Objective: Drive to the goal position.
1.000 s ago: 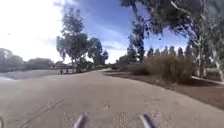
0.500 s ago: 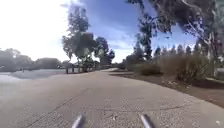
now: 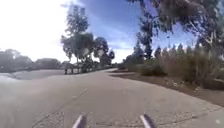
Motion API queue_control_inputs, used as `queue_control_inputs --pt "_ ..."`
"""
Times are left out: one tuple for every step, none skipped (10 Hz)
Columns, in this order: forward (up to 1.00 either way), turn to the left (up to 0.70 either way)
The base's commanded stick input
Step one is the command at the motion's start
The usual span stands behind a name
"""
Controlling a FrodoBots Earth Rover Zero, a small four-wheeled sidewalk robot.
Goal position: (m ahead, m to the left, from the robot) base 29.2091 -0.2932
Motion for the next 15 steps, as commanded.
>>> queue_control_inputs --pt "0.7 0.0" --pt "0.7 0.0" --pt "0.7 0.0" --pt "0.7 0.0" --pt "0.7 0.0" --pt "0.7 0.0" --pt "0.7 0.0" --pt "0.7 0.0" --pt "0.7 0.0" --pt "0.7 0.0" --pt "0.7 0.24" --pt "0.7 0.09" --pt "0.7 0.0" --pt "0.7 0.0" --pt "0.7 0.0"
